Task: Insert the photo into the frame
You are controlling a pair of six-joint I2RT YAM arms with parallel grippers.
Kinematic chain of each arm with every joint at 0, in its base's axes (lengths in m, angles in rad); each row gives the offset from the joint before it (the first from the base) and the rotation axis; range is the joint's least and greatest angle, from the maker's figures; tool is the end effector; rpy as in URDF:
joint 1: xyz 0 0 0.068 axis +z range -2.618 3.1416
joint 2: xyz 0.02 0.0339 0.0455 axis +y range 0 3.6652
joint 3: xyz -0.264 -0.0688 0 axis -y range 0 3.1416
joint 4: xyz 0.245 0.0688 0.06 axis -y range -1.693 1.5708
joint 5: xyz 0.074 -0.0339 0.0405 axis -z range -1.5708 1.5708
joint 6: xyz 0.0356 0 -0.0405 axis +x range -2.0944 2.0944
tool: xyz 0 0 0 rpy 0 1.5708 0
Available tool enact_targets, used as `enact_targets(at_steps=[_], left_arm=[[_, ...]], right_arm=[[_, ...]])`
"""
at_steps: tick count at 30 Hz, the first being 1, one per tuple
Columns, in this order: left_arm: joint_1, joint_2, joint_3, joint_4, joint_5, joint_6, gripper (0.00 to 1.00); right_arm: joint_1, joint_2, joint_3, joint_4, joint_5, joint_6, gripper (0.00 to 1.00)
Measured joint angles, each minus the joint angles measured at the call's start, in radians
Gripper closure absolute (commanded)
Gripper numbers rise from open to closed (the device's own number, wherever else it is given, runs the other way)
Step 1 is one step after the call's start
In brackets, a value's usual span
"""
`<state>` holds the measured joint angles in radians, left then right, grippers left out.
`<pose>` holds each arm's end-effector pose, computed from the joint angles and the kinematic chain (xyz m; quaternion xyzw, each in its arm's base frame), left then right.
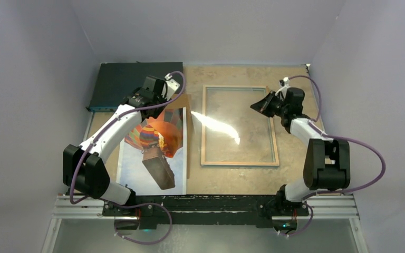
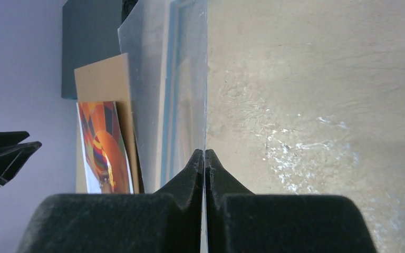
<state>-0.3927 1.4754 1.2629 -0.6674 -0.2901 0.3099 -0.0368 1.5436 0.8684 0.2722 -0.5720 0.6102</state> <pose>0.2957 -0.1115 0.3000 0.2744 0.8910 0.1220 0.3404 0.3377 0.0069 0.2303 0.1070 0.8084 0.3753 0.4407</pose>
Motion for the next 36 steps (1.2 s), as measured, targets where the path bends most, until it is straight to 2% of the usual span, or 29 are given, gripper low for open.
enact_targets(at_steps=[8,36], left_arm=[[0.0,0.012,0.0,0.001,0.018,-0.002,0.64],[0.0,0.021,0.0,0.007,0.023,-0.003,0.65]], right_arm=[[-0.064,-0.117,-0.121,0.04,0.08,0.027,1.0],[-0.156,-0.085,-0.174,0.061,0.134,0.024,1.0]])
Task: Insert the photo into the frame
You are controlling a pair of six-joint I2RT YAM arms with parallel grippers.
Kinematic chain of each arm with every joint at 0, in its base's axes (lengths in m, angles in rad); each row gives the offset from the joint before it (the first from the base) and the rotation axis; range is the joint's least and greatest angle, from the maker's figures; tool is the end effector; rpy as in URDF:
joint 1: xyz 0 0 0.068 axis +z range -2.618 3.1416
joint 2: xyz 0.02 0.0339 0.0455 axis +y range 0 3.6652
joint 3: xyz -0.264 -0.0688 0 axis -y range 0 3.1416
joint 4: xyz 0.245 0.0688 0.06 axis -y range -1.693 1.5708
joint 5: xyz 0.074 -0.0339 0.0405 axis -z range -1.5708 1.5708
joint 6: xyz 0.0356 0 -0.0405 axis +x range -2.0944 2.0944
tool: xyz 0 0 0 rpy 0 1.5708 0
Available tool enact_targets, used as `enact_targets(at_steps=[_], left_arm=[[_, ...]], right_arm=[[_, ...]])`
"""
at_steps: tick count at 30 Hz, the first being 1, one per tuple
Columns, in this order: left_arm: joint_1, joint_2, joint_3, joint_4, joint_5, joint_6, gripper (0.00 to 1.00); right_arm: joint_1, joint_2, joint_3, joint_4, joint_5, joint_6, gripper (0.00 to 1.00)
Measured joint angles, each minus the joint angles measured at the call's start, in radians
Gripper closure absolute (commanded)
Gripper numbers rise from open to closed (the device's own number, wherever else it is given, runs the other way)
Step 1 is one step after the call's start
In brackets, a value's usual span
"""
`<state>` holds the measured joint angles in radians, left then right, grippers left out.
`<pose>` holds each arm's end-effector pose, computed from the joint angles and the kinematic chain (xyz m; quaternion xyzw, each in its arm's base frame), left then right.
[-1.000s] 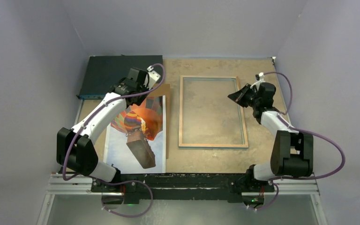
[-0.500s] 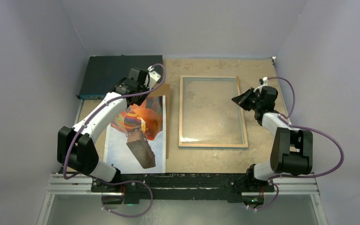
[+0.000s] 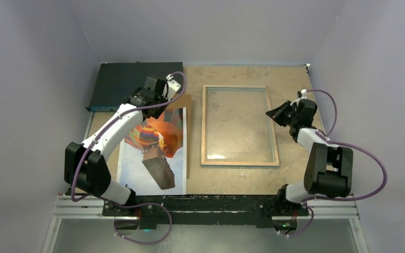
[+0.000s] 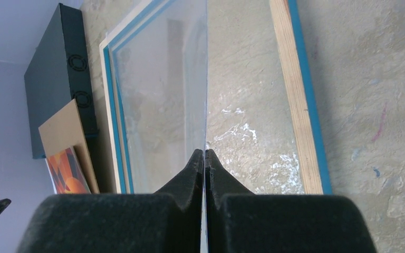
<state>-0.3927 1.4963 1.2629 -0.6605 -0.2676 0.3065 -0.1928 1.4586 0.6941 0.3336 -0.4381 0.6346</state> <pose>0.2997 -0.1139 0.2940 0.2786 0.8935 0.1115 0.3342 0.3026 -0.0437 0.2052 0.2230 0.7996 0.2939 0.4738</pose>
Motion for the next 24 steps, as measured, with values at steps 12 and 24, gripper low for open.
enact_targets(at_steps=[12,24], left_arm=[[0.0,0.002,-0.002,0.001,0.005,-0.001,0.65],[-0.2,0.167,0.003,0.051,0.014,-0.053,0.66]], right_arm=[[-0.005,0.054,0.0,0.009,-0.053,-0.002,1.0],[-0.011,0.08,0.031,-0.039,-0.113,-0.006,1.0]])
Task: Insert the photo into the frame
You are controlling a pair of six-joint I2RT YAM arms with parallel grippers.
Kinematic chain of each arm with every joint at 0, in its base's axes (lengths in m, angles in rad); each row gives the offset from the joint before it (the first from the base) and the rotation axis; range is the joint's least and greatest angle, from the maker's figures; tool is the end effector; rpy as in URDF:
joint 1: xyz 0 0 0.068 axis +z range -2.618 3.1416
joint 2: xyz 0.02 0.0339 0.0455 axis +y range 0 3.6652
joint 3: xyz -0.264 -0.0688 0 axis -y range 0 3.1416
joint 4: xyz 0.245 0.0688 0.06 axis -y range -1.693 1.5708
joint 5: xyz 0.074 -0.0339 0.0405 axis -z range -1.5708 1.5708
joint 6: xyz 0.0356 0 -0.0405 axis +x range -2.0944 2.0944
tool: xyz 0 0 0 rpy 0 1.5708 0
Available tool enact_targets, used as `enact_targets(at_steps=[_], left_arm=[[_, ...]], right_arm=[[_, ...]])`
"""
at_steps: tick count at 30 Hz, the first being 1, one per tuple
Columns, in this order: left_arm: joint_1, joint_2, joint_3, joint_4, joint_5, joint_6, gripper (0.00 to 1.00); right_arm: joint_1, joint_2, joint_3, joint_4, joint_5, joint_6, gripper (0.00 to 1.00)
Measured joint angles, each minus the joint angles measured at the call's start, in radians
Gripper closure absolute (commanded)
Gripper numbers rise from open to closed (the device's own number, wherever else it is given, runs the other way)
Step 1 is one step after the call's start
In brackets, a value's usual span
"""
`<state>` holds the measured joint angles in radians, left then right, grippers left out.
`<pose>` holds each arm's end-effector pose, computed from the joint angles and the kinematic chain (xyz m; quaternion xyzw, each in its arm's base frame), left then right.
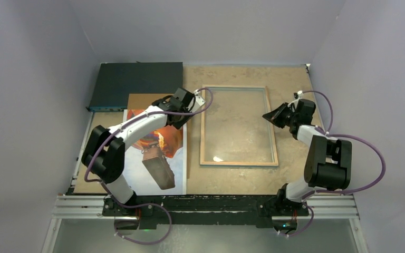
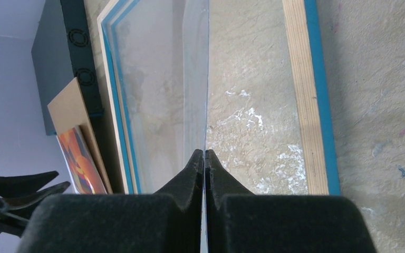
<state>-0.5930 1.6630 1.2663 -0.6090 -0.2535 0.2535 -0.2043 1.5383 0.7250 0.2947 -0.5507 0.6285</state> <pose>0.2965 -0.1891 0.2455 0.3591 0.8831 0.0729 0.2931 0.3112 -0.0455 0.1889 0.2117 0.8163 0.3316 0.4229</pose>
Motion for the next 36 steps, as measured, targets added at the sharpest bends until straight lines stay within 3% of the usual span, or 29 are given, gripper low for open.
enact_targets(at_steps=[26,36], left_arm=[[-0.058,0.183,0.035,0.261,0.164,-0.087,0.7],[-0.058,0.256,0.039,0.29,0.173,-0.112,0.8]], right_arm=[[0.0,-0.09,-0.04,-0.023,0.01,0.071,1.0],[0.0,-0.087,-0.033,-0.022,-0.031,0.099,1.0]])
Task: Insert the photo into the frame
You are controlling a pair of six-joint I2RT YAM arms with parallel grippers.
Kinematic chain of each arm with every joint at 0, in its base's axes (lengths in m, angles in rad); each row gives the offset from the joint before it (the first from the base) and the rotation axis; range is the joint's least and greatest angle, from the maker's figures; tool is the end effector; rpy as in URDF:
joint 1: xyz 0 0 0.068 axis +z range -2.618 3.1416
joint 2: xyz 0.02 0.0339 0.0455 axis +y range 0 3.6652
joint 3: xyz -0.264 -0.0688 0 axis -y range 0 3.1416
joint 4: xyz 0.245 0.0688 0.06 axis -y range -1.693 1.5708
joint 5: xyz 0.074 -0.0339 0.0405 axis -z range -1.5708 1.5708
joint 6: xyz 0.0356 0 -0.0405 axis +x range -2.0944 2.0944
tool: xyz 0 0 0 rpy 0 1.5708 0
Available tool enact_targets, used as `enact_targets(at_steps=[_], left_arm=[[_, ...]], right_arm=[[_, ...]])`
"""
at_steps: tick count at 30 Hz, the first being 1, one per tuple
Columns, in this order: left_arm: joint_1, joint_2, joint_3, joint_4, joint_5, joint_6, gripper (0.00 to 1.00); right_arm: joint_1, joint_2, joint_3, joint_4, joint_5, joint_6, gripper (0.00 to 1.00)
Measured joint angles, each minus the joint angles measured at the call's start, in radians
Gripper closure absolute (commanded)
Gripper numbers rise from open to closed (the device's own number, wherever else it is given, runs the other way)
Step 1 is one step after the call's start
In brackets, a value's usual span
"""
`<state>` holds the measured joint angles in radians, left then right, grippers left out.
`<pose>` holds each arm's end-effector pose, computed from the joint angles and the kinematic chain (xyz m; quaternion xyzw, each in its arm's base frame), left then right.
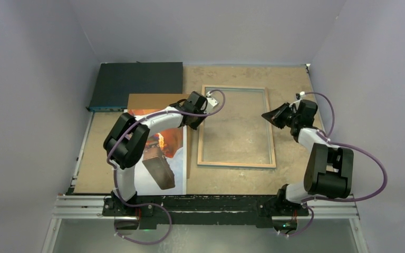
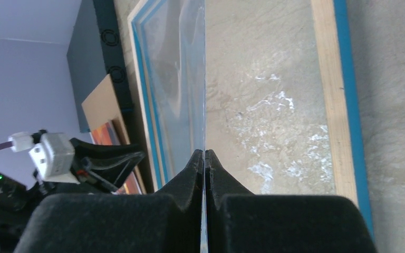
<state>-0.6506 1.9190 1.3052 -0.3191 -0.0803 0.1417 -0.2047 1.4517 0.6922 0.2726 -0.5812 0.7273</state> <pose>0.3281 -0.2461 0.1816 0.3545 0.8802 -0.0420 0.3128 0.2970 -0.0417 0.2019 0.2368 0.7997 0.3648 0.4140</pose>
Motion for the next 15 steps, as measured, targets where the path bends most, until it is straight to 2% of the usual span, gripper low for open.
enact_targets(at_steps=[8,11,15], left_arm=[[0.002,0.016,0.004,0.002,0.011,-0.01,0.8],[0.01,0.015,0.036,-0.027,0.035,-0.023,0.65],[0.046,-0.006,0.1,-0.072,0.068,-0.034,0.38]], right_arm=[[0.001,-0.034,0.027,0.011,-0.07,0.064,1.0],[0.001,-0.073,0.027,0.047,-0.108,0.103,1.0],[0.003,-0.148,0.031,0.111,-0.161,0.138,1.0]])
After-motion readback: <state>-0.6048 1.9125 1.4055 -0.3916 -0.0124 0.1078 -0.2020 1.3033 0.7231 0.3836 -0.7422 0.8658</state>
